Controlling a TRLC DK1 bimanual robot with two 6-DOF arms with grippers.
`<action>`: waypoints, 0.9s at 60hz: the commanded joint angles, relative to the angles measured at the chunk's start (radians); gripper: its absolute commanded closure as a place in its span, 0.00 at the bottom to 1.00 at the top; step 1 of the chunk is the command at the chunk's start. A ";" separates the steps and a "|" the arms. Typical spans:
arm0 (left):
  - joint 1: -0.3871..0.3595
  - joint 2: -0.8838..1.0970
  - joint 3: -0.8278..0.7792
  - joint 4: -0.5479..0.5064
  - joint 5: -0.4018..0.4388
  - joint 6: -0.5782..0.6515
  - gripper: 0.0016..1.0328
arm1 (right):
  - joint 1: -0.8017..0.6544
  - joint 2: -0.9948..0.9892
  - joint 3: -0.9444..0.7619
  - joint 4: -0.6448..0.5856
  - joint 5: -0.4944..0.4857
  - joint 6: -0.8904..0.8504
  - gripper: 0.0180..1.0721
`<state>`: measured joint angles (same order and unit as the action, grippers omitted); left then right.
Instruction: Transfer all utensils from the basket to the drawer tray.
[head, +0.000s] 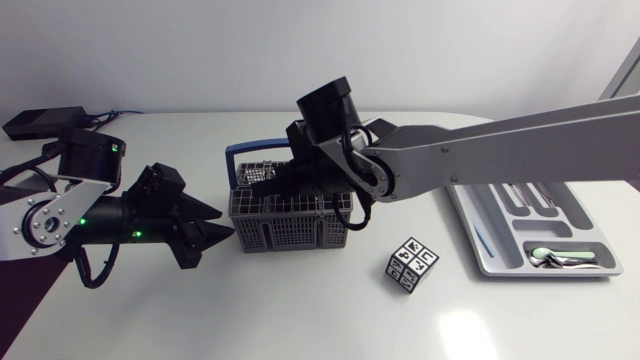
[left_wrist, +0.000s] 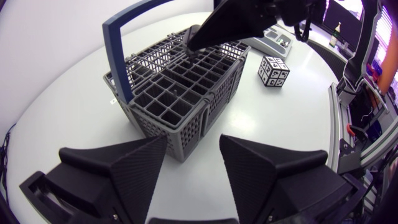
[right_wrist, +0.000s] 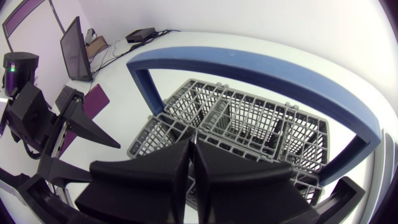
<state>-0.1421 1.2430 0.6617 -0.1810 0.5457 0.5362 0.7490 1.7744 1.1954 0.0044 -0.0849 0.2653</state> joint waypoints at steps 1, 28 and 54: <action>-0.004 -0.014 -0.022 0.008 0.010 0.011 0.42 | -0.005 -0.050 -0.033 0.026 -0.010 0.003 0.92; -0.007 -0.016 -0.022 0.003 0.008 0.010 0.42 | -0.036 -0.196 -0.049 0.028 -0.095 -0.003 0.91; -0.042 0.021 -0.011 0.011 -0.030 -0.002 0.42 | -0.134 -0.392 0.013 -0.190 -0.225 -0.029 0.92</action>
<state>-0.1738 1.2404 0.6609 -0.1810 0.5186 0.5346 0.6281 1.4174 1.1843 -0.1551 -0.2920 0.2539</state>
